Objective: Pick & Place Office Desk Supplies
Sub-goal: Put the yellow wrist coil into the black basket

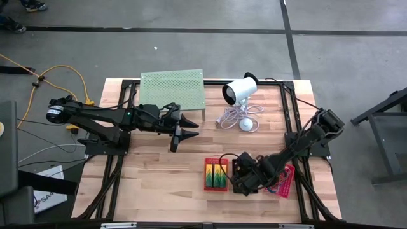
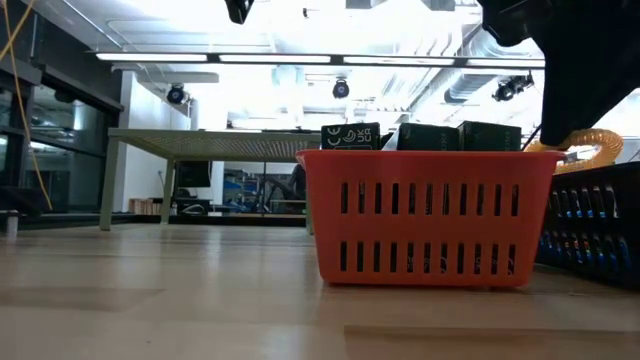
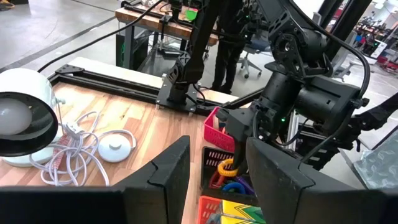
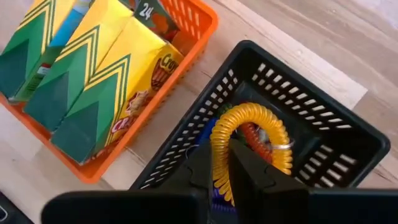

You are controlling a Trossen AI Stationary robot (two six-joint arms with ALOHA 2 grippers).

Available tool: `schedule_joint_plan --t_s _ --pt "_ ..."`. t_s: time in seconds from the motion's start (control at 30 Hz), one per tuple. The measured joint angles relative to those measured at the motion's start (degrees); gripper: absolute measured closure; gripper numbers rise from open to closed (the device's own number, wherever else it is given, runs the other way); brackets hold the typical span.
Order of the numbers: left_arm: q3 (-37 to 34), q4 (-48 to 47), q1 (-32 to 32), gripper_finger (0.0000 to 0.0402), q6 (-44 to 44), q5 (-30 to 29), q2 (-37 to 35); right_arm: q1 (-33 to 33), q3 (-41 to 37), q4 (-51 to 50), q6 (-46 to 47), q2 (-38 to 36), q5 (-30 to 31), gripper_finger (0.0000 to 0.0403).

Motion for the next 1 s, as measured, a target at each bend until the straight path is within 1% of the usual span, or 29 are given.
schedule_joint_plan --t_s 0.17,0.47,0.67,1.0 --pt "0.0 0.0 0.0 0.0249 0.0 0.0 0.0 0.0 0.0 -1.4 0.6 0.6 -0.2 0.0378" --pt "0.0 0.0 0.0 0.0249 0.0 0.0 0.0 0.0 0.0 -1.4 0.8 6.1 -1.9 0.0378" --pt "0.0 0.0 0.0 0.0249 0.0 0.0 0.0 0.1 0.0 -1.4 1.1 6.3 -1.9 0.0376" --pt "0.0 0.0 0.0 0.0249 0.0 0.0 0.0 0.1 0.0 -1.4 0.8 6.3 -1.7 0.0325"
